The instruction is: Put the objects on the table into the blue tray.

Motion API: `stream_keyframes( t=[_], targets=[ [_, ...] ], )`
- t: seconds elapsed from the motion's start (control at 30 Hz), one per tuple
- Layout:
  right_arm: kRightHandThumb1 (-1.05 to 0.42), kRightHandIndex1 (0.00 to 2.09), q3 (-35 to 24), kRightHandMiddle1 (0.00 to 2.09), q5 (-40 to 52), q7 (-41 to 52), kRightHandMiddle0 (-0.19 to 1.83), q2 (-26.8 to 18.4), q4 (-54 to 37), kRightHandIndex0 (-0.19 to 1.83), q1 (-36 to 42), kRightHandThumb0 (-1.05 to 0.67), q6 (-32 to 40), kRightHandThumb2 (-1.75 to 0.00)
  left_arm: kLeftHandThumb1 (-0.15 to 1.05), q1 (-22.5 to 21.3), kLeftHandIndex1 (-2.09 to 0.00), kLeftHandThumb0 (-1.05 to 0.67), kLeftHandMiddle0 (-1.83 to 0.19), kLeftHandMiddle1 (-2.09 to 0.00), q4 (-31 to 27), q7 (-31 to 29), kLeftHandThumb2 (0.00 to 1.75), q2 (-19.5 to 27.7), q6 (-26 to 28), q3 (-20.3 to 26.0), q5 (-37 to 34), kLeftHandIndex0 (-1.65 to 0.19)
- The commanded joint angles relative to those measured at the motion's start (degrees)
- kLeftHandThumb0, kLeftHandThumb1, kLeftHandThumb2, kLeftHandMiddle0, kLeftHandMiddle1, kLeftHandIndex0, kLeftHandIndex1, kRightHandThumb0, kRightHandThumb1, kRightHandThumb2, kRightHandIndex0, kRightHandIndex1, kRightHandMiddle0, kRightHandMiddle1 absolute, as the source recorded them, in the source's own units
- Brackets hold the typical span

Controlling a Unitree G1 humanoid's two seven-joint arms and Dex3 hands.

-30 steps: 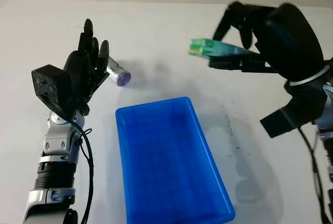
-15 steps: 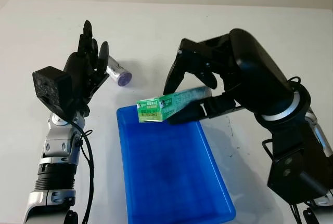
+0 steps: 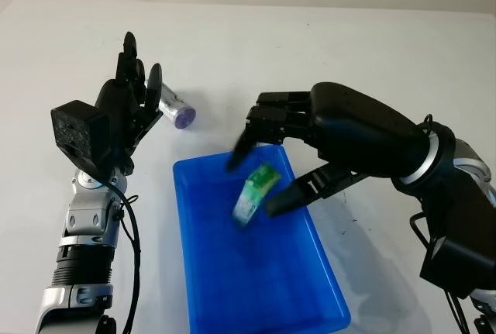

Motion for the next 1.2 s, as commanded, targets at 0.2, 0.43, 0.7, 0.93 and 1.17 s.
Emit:
stream_keyframes(
  t=[0.2,0.43,0.7,0.93,1.17],
  targets=[
    [-1.05,0.06,-5.64,0.12,1.14,-5.32,-0.13,4.74,3.48,-0.15,0.21,-0.43,0.57,-0.2,1.05,0.23,0.0,-0.58,0.19,0.0,-0.52,0.34,0.64,-0.28,-0.22,-0.42,0.4,0.19],
    [-1.05,0.03,-10.88,0.09,1.92,-14.68,-0.19,10.41,13.52,-0.19,-1.06,-0.65,17.0,-0.41,1.05,0.29,0.0,-0.58,0.19,0.0,-0.57,0.18,0.64,-0.39,-0.19,-0.22,0.24,0.19],
    [-1.05,0.0,-16.3,0.0,10.16,-16.32,-0.19,13.82,20.03,-0.19,-2.87,-0.66,33.37,-0.63,1.05,0.1,0.0,-0.59,0.19,-0.01,-0.2,-0.23,0.63,0.01,-0.36,0.31,-0.02,0.19],
    [-1.05,0.0,-19.12,0.0,12.69,-18.45,-0.19,15.65,24.23,-0.19,-2.71,-0.68,39.05,-0.69,1.05,-0.12,-0.01,-0.58,0.19,-0.01,-0.03,-0.68,0.64,0.59,-0.63,0.28,0.26,0.19],
    [-1.05,0.0,-19.57,0.0,13.53,-19.29,-0.19,17.37,25.78,-0.19,-1.97,-0.7,41.1,-0.73,1.05,-0.27,-0.02,-0.59,0.19,-0.02,0.09,-0.84,0.63,0.88,-0.54,0.43,-0.1,0.19]
  ],
)
